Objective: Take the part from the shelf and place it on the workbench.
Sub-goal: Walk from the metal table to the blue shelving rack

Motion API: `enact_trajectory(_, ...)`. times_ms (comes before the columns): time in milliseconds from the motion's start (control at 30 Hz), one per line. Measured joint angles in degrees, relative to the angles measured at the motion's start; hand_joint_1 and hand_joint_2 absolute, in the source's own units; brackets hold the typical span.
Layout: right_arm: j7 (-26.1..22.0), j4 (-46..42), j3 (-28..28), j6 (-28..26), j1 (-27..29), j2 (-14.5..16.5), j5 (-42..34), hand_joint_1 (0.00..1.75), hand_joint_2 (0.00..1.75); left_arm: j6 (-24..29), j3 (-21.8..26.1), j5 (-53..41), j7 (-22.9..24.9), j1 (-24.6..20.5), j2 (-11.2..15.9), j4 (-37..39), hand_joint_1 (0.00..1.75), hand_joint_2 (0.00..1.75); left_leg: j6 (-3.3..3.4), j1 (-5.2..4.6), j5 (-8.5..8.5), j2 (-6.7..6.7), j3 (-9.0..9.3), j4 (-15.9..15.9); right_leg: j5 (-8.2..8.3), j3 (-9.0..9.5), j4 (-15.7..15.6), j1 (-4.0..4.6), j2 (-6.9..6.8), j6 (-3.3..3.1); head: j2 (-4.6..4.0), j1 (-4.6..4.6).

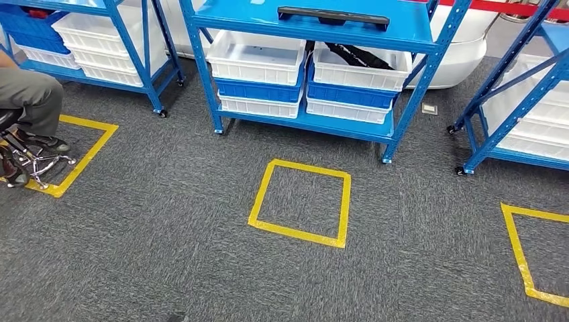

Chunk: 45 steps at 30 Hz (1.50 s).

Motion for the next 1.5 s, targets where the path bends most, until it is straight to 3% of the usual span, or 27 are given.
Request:
enact_trajectory(33,0.0,0.01,-0.01,0.01,-0.1,-0.03,0.04,0.0,0.0,0.02,0.06,-0.01,-0.01,-0.08,0.01,-0.02,0.0,0.0,-0.7,0.07,-0.45,0.23,1.07,0.18,0.55,0.63,-0.7,0.19,-0.35,-0.59,0.0,-0.08)
enact_trajectory(133,0.01,-0.06,-0.01,0.05,-0.58,-0.34,0.29,0.0,0.0,0.2,0.31,-0.01,-0.09,-0.98,-0.19,-0.09,0.0,0.0,-1.91,0.62,0.14,0.56,2.19,3.8,0.51,2.87,-1.19,0.09,1.1,-3.91,0.01,-0.45)
enact_trajectory(200,0.03,-0.08,-0.02,0.1,-0.81,-0.4,0.5,0.0,0.0,0.34,0.47,0.0,-0.14,-1.44,-0.24,-0.1,0.0,0.0,-2.07,0.88,-1.78,0.25,-0.64,9.78,0.86,4.18,-1.17,-0.11,1.32,-5.84,0.01,-0.67)
enact_trajectory(267,0.13,-0.08,-0.03,0.23,-0.82,-0.42,0.7,0.0,0.0,0.57,0.59,0.0,-0.18,-1.26,-0.23,-0.09,0.0,0.0,-2.37,0.93,-6.3,0.0,-5.08,16.11,0.08,5.22,-1.09,0.02,1.41,-6.62,0.01,-0.72)
enact_trajectory(333,0.34,-0.08,-0.05,0.47,-0.65,-0.39,0.99,0.0,0.0,0.84,0.75,0.0,-0.2,-0.64,-0.23,-0.08,0.0,0.0,-2.78,1.16,-9.51,-0.05,-8.23,17.86,-0.88,6.32,-1.06,-0.13,1.82,-6.26,0.01,-0.72)
enact_trajectory(367,0.45,-0.08,-0.05,0.58,-0.53,-0.32,1.14,0.0,0.0,0.96,0.85,0.0,-0.21,-0.34,-0.22,-0.07,0.0,0.0,-2.99,1.34,-9.27,-0.03,-8.84,16.39,-1.42,7.11,-1.03,-0.35,2.06,-5.85,0.01,-0.74)
enact_trajectory(400,0.55,-0.08,-0.05,0.68,-0.45,-0.23,1.3,0.0,0.0,1.08,0.95,0.0,-0.21,-0.13,-0.2,-0.07,0.0,0.0,-3.21,1.56,-7.36,0.02,-8.99,13.68,-1.99,7.95,-1.0,-0.64,2.24,-5.34,0.01,-0.75)
enact_trajectory(467,0.69,-0.07,-0.05,0.74,-0.32,-0.22,1.67,0.0,0.0,1.29,1.07,0.0,-0.22,0.34,-0.27,0.12,0.0,0.0,-3.55,1.89,-0.47,0.56,-9.24,8.29,-3.21,9.23,-0.85,-0.82,2.46,-4.17,0.01,-1.0)
enact_trajectory(533,0.84,-0.07,-0.05,0.74,-0.46,-0.28,2.05,0.0,0.0,1.45,1.16,-0.04,-0.26,0.68,-0.33,0.32,0.0,0.0,-2.92,1.57,3.37,1.14,-9.72,6.55,-4.18,9.96,-0.95,-0.32,2.45,-2.75,0.01,-1.17)
enact_trajectory(633,1.03,-0.14,-0.05,0.73,-0.86,-0.31,2.35,0.0,0.0,1.52,1.28,-0.15,-0.36,0.62,-0.42,0.18,0.0,0.0,-0.57,0.61,2.6,0.79,-8.84,6.15,-4.22,10.91,-0.64,0.01,2.29,-0.98,0.01,-0.87)
enact_trajectory(700,1.02,-0.17,-0.04,0.73,-1.11,-0.33,2.42,0.0,0.0,1.53,1.32,-0.19,-0.45,0.34,-0.57,0.07,0.0,0.0,0.77,0.08,2.35,0.34,-7.2,5.28,-4.49,7.65,4.39,0.06,2.23,-1.31,0.01,-0.65)
enact_trajectory(800,1.0,-0.17,-0.03,0.7,-1.02,-0.33,2.45,0.0,0.0,1.52,1.34,-0.23,-0.47,0.05,-0.65,0.04,0.0,0.0,1.9,-0.89,1.3,-0.28,-4.79,3.72,-7.27,-2.05,16.17,0.81,2.28,-2.68,0.01,-0.38)
enact_trajectory(833,1.02,-0.17,-0.03,0.68,-0.82,-0.37,2.48,0.0,0.0,1.49,1.34,-0.28,-0.46,0.07,-0.68,0.04,0.0,0.0,2.16,-1.27,0.76,-0.57,-3.54,3.05,-8.83,-4.59,17.56,1.3,2.3,-3.33,0.01,-0.37)
enact_trajectory(900,1.04,-0.17,-0.03,0.65,-0.51,-0.41,2.54,0.0,0.0,1.34,1.35,-0.4,-0.45,0.11,-0.73,0.05,0.0,0.0,2.51,-2.16,-0.62,-1.05,-0.43,1.79,-9.91,-7.2,14.92,2.52,2.35,-4.54,0.01,-0.37)
enact_trajectory(933,1.05,-0.17,-0.04,0.64,-0.4,-0.42,2.56,0.0,0.0,1.24,1.34,-0.49,-0.45,0.15,-0.78,0.07,0.0,0.0,2.66,-2.63,-1.52,-1.23,1.09,1.25,-7.89,-7.73,11.62,3.29,2.37,-4.9,0.01,-0.36)
enact_trajectory(1033,1.08,-0.16,-0.06,0.6,0.05,-0.6,2.61,0.0,0.0,1.03,1.36,-0.69,-0.42,0.24,-0.96,0.32,0.0,0.0,2.91,-3.63,-4.65,-1.72,4.26,0.39,5.43,-7.62,1.94,5.23,2.5,-5.65,-0.01,-0.49)
enact_trajectory(1067,1.13,-0.16,-0.07,0.55,0.16,-0.53,2.63,0.0,0.0,0.92,1.37,-0.76,-0.43,0.17,-0.92,0.35,0.0,0.0,2.94,-3.9,-5.43,-1.88,5.34,0.27,8.05,-7.31,0.65,5.28,2.59,-6.23,-0.01,-0.58)
enact_trajectory(1133,1.26,-0.18,-0.12,0.25,-0.07,-0.4,2.6,0.0,0.0,0.53,1.38,-0.97,-0.53,-0.22,-0.81,0.2,0.0,0.0,2.96,-4.21,-4.79,-1.7,5.13,3.08,8.4,-6.15,0.4,4.84,2.95,-7.6,-0.02,-0.65)
enact_trajectory(1200,1.35,-0.24,-0.2,-0.19,-0.57,-0.17,2.48,0.0,0.0,0.14,1.36,-1.21,-0.77,-0.57,-0.74,0.03,0.0,0.0,2.42,-4.07,-2.41,-1.07,0.54,11.5,7.33,-4.74,0.21,4.31,3.15,-8.92,0.0,-0.7)
enact_trajectory(1233,1.38,-0.26,-0.23,-0.31,-0.72,0.06,2.43,0.0,0.0,0.05,1.35,-1.31,-0.85,-0.71,-0.71,-0.03,0.0,0.0,1.88,-3.79,-2.58,-0.81,-2.51,15.9,6.57,-3.95,0.11,4.23,3.2,-9.45,0.01,-0.7)
enact_trajectory(1267,1.41,-0.28,-0.25,-0.39,-0.82,0.06,2.41,0.0,0.0,-0.01,1.34,-1.36,-0.9,-0.79,-0.74,-0.03,0.0,0.0,1.32,-3.39,-4.37,-0.65,-5.38,19.12,5.71,-3.05,0.08,4.19,3.23,-9.8,0.01,-0.72)
enact_trajectory(1333,1.46,-0.27,-0.28,-0.39,-0.74,0.25,2.39,0.0,0.0,-0.07,1.33,-1.39,-0.9,-0.79,-0.67,-0.03,0.0,0.0,0.3,-2.42,-10.24,-0.53,-9.58,21.35,4.05,-1.09,0.07,4.07,3.44,-9.78,0.01,-0.73)
enact_trajectory(1367,1.49,-0.27,-0.31,-0.39,-0.59,0.33,2.39,0.0,0.44,-0.11,1.34,-1.39,-0.9,-0.76,-0.62,-0.03,0.0,0.0,-0.11,-1.98,-12.24,-0.47,-10.87,20.76,3.25,-0.04,0.07,4.01,3.57,-9.63,0.01,-0.72)
enact_trajectory(1400,1.51,-0.26,-0.34,-0.39,-0.45,0.41,2.39,0.0,0.87,-0.18,1.34,-1.4,-0.9,-0.74,-0.57,-0.03,0.0,0.0,-0.38,-1.61,-12.38,-0.39,-11.61,19.15,2.49,0.96,0.07,3.94,3.68,-9.44,0.01,-0.73)
enact_trajectory(1433,1.52,-0.26,-0.38,-0.41,-0.34,0.5,2.4,0.0,1.31,-0.27,1.34,-1.42,-0.9,-0.73,-0.52,-0.03,0.0,0.0,-0.5,-1.35,-10.46,-0.33,-11.88,16.53,1.76,1.94,0.06,3.89,3.75,-9.23,0.01,-0.73)
enact_trajectory(1467,1.53,-0.26,-0.44,-0.43,-0.25,0.59,2.43,0.0,1.75,-0.38,1.34,-1.47,-0.9,-0.71,-0.47,-0.02,0.0,0.0,-0.41,-1.22,-6.58,-0.28,-11.87,13.17,1.08,2.59,0.04,3.86,3.82,-9.0,0.01,-0.72)
enact_trajectory(1500,1.52,-0.25,-0.52,-0.47,-0.26,0.7,2.48,0.0,1.75,-0.46,1.34,-1.56,-0.89,-0.69,-0.41,-0.01,0.0,0.0,-0.16,-1.24,-2.82,-0.34,-11.83,10.26,0.46,3.2,0.12,3.94,3.92,-8.69,0.01,-0.74)
